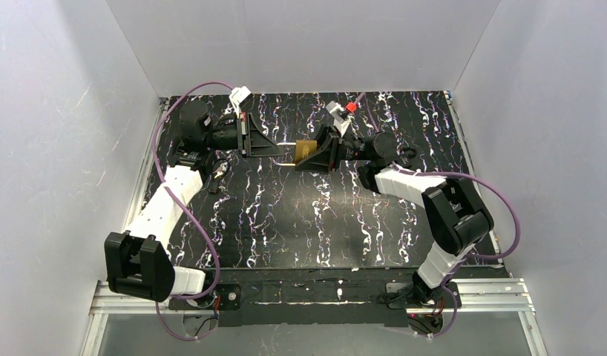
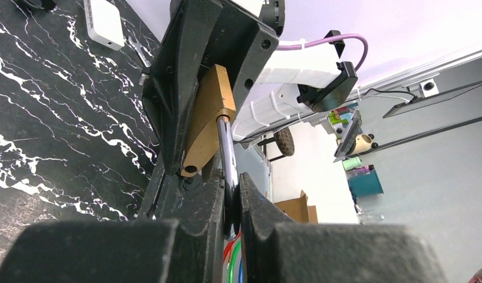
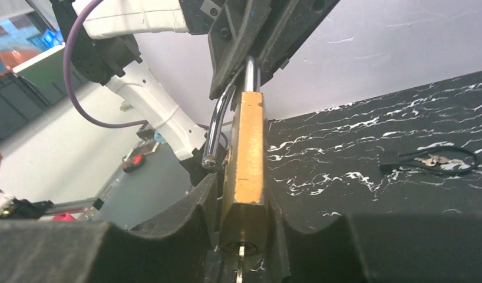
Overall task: Lock with the key
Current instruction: Lock the lock.
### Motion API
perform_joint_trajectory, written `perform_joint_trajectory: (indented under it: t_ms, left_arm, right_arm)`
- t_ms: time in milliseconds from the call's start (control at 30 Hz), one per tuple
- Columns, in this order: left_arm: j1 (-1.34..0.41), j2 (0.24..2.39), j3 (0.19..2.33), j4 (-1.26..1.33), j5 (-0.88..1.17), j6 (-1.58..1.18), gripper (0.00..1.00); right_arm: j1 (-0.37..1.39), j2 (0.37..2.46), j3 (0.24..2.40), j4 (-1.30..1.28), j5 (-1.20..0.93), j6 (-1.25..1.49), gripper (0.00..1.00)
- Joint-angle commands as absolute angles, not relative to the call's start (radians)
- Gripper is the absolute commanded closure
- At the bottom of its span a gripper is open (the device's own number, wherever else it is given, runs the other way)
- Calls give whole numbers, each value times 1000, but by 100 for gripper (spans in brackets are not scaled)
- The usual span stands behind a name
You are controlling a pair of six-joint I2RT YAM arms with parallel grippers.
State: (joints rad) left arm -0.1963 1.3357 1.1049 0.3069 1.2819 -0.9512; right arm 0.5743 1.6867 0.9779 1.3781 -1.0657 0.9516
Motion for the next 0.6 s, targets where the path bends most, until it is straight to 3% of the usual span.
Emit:
perform_joint_trajectory:
  t_ms: [0, 167, 233, 333, 367, 433, 567]
  left_arm:
    - [-185, 1298, 1106, 392, 1273, -973, 100]
    - [-184, 1298, 1106, 395, 1280, -955, 100]
    - [-181, 1299, 1106, 395, 1287, -939, 100]
    - [-158, 1300, 1110, 396, 1299, -904, 100]
    - [-145, 1300, 1111, 397, 1300, -898, 98]
    - [-119, 1309, 1116, 397, 1305, -887, 90]
    - [-99, 1294, 1103, 389, 1311, -846, 63]
  right_arm:
    - [577, 1705, 1023, 1716, -1048, 1145, 62]
    - [577, 1710, 1033, 1726, -1030, 1180, 68]
    - [577, 1712, 1037, 1722, -1032, 1189, 76]
    - [577, 1712, 1043, 1711, -1040, 1195, 98]
    - [576, 1711, 1043, 1703, -1041, 1195, 99]
    - [577, 1708, 1046, 1684, -1041, 1192, 99]
    - [577, 1701, 1053, 1653, -1033, 1189, 99]
